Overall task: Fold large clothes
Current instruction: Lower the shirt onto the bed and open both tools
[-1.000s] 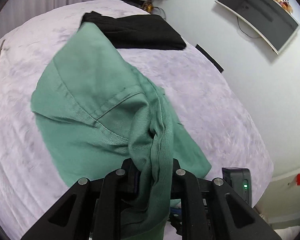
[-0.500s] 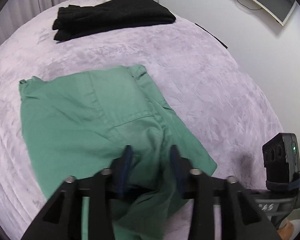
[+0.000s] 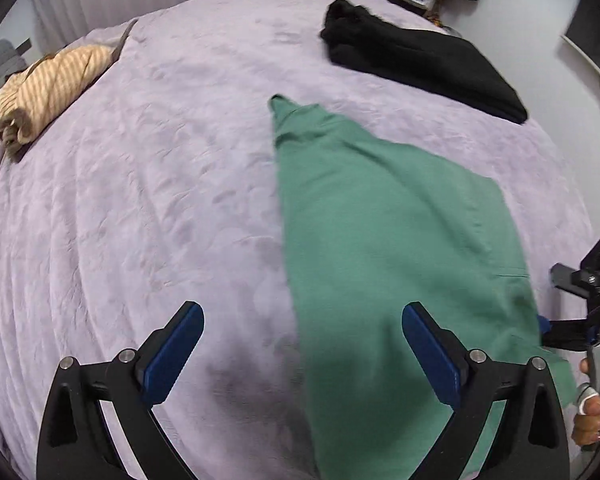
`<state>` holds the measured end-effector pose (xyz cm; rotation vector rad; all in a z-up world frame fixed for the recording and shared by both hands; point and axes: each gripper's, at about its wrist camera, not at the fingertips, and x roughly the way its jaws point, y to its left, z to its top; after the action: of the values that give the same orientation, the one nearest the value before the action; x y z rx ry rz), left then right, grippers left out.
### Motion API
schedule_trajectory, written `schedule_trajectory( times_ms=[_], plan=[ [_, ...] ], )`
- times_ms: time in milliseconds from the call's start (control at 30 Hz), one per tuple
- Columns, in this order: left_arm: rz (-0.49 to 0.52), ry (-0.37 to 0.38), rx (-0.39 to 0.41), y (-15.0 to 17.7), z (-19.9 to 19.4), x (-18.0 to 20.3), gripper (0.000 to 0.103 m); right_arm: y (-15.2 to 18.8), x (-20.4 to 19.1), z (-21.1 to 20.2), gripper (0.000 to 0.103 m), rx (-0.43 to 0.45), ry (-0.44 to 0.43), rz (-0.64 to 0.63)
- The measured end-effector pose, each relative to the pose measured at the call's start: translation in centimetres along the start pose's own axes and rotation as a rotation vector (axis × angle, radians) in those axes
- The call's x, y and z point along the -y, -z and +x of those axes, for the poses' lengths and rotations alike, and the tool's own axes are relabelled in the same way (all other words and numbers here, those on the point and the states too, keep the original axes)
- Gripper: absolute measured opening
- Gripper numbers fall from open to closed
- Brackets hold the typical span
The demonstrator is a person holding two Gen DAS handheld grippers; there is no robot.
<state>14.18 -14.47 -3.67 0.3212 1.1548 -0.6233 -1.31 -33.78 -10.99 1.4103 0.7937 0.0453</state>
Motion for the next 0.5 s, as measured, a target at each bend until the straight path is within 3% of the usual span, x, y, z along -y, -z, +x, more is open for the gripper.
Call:
schedule_trajectory(
  times_ms=[133, 200, 233, 267, 433, 500],
  plan=[
    [-0.103, -0.022, -0.017, 0.0, 2.3, -3.3, 0.100, -2.6, -2.4, 2.9, 0.088, -0.034, 0.057, -0.073],
    [-0.127, -0.034, -0.012, -0.4, 3.0, -4.0, 0.100, -2.9, -3.1, 3.6, 0.065, -0.061, 0.122, -0.112],
    [-0.126, -0.040, -0.005, -0.8, 3.2, -4.1, 0.100, -3.1, -3.6, 3.9, 0.022, -0.069, 0.166, -0.140],
    [-0.122, -0.043, -0.001, -1.3, 3.5, -4.1, 0.100, -3.2, -4.6, 4.3, 0.009, -0.076, 0.223, -0.183],
    [-0.068, -0.010, 0.018, -2.9, 4.0, -1.8, 0.100, -2.3, -8.9, -0.2, 0.008, 0.021, 0.164, -0.349],
    [-0.038, 0.004, 0.022, -3.2, 4.3, 0.0, 0.100, -2.8, -8.9, -1.8, 0.008, 0.060, 0.191, -0.360]
  ],
)
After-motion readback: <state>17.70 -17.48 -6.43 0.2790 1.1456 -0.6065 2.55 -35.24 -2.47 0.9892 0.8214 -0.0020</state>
